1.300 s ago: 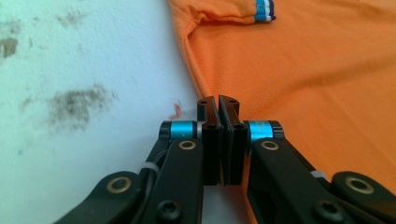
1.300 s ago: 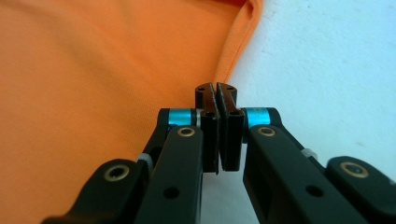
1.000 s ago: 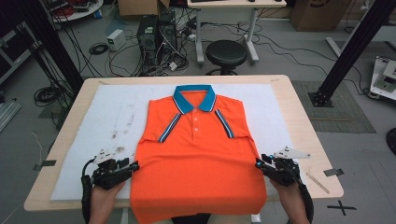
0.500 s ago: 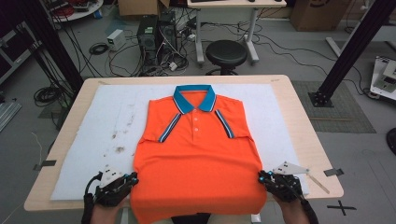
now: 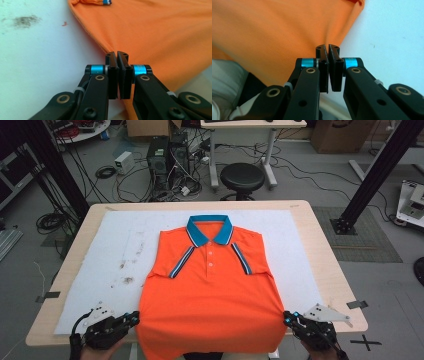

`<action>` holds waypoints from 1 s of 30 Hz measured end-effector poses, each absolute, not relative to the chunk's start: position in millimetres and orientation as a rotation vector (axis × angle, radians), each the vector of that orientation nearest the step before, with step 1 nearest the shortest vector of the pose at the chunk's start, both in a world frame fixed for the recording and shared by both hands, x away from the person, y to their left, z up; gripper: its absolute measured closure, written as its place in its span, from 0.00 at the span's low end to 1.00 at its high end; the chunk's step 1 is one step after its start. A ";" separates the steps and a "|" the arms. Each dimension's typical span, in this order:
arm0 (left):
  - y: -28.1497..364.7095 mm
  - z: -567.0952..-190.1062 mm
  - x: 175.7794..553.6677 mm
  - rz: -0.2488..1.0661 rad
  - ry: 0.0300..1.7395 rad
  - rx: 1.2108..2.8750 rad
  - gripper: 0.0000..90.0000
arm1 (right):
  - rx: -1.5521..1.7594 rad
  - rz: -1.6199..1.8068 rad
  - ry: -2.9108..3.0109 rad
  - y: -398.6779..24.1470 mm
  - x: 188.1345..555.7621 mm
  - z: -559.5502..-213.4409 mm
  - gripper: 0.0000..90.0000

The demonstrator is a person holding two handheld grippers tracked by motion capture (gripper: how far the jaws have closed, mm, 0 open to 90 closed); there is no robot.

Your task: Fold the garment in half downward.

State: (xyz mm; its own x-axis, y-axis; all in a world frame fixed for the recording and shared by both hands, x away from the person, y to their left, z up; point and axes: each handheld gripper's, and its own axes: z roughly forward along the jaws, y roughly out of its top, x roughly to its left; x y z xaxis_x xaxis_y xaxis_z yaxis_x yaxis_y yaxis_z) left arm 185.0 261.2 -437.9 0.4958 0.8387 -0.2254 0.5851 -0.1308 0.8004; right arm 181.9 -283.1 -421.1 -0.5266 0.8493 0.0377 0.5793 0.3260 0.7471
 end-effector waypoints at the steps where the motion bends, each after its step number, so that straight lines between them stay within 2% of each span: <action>1: 261.3 -437.7 184.3 0.343 1.184 1.820 0.96 | 1.269 1.029 2.238 -282.6 179.8 -420.8 0.97; 2: 261.6 -437.0 184.2 0.354 1.178 1.810 0.92 | 1.267 1.024 2.245 -282.3 179.1 -420.7 0.95; 4: 261.9 -434.1 189.7 0.393 1.182 1.771 0.64 | 1.266 1.011 2.226 -280.1 179.8 -420.7 0.79; 5: 262.2 -431.7 194.1 0.419 1.186 1.747 0.54 | 1.275 1.015 2.206 -279.6 182.6 -420.3 0.76; 7: 261.8 -425.6 205.4 0.471 1.164 1.715 0.48 | 1.271 1.018 2.177 -277.9 192.6 -418.4 0.66; 12: 254.4 -413.9 245.2 0.575 1.085 1.661 0.29 | 1.192 1.010 2.146 -268.6 221.2 -414.6 0.50; 21: 243.2 -411.1 308.3 0.552 1.064 1.698 0.29 | 1.217 1.027 2.118 -264.0 277.6 -418.2 0.34; 25: 244.0 -413.1 333.0 0.542 1.096 1.699 0.29 | 1.243 1.037 2.116 -264.2 298.6 -418.1 0.30; 30: 246.3 -415.6 362.9 0.533 1.116 1.719 0.29 | 1.280 0.987 2.161 -261.2 331.3 -417.1 0.30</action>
State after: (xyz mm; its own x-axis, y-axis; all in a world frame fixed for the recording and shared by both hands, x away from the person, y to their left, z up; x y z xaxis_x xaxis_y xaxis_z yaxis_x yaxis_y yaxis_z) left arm 362.9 246.3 -415.6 0.4816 0.8652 -0.1397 0.4357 -0.0981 0.8947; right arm 331.3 -261.2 -417.1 -0.4752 0.8797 -0.0134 0.5662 0.3174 0.7607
